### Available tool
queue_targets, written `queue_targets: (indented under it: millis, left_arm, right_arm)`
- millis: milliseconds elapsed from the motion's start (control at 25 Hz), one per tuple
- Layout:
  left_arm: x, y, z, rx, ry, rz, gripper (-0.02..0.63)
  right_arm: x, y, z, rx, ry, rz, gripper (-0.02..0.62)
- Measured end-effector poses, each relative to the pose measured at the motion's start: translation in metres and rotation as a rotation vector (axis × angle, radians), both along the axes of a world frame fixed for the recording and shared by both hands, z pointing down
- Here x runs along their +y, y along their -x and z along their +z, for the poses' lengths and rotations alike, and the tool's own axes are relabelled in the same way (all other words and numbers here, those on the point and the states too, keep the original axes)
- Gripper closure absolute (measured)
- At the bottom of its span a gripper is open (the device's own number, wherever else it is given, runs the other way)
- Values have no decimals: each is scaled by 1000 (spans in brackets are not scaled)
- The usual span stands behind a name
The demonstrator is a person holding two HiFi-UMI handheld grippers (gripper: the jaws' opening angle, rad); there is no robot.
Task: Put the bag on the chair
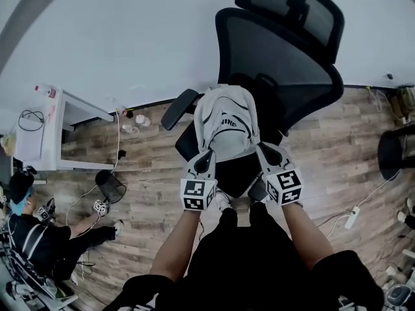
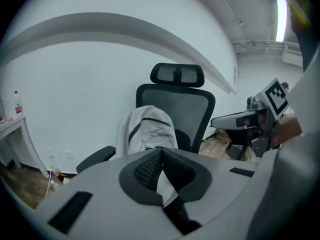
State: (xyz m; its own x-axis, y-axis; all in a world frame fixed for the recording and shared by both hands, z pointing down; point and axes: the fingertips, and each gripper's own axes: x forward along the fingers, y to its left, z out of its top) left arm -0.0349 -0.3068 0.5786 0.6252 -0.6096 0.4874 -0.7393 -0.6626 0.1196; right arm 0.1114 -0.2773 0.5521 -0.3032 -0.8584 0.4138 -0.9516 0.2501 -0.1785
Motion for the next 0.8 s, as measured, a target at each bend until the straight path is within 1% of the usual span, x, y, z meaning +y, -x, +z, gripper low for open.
queue_targets:
  millis: [80,200,320,560,680,800]
  left_arm:
    - [1,-12,-15,23,-13,27,583]
    - [1,-24,-34,48,-32,47,583]
    - [-2,-33,-43,55,-51,61,583]
    - [-4,-43,-57,57,-76,64,583]
    - [-3,-48,-61,55,-78,66,583]
    - [-1,-52,-61,52,-80,74,583]
  right_arm:
    - [4,-5,-9,39,-18,-18,574]
    - [12,-15,-17,103,-30,-24,574]
    - [15,-20,-27,147,-49,-29,574]
    - [7,-18,-49,167,-90,-50,575]
    - [4,-22,-58,163,-114,-35,575]
    - [6,-29,-57,162,-111,-20,575]
